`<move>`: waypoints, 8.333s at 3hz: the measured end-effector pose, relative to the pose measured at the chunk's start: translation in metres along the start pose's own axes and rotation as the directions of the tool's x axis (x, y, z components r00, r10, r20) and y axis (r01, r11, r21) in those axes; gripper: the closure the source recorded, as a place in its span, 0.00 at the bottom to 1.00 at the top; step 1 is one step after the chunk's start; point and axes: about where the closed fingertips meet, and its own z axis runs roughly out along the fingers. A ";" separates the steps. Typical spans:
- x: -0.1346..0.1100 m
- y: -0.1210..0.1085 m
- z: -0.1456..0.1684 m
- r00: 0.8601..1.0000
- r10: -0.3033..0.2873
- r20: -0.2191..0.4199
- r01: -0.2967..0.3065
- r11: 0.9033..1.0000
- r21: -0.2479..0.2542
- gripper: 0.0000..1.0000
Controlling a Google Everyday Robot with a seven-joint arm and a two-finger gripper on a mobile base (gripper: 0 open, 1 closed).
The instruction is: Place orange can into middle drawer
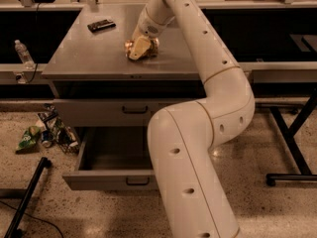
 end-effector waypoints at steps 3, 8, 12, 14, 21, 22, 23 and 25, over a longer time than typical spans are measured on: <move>-0.040 0.025 -0.002 0.979 -0.189 0.082 0.195 0.978 -0.075 1.00; 0.002 0.025 -0.031 0.984 -0.043 0.174 0.057 0.996 -0.074 1.00; 0.000 0.047 -0.245 0.917 0.100 0.385 -0.221 0.933 0.283 1.00; 0.010 0.159 -0.152 0.890 0.067 0.451 -0.157 0.974 0.166 1.00; 0.189 0.267 0.144 0.900 0.259 0.350 -0.253 0.965 -0.063 1.00; 0.194 0.262 0.153 0.901 0.262 0.345 -0.255 0.965 -0.065 1.00; 0.204 0.273 0.178 0.906 0.280 0.318 -0.275 0.959 -0.063 1.00; 0.227 0.278 0.221 0.923 0.284 0.261 -0.286 0.958 -0.030 1.00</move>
Offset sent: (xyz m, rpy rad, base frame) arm 0.2048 0.0175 0.1259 -0.0161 -0.0168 0.1747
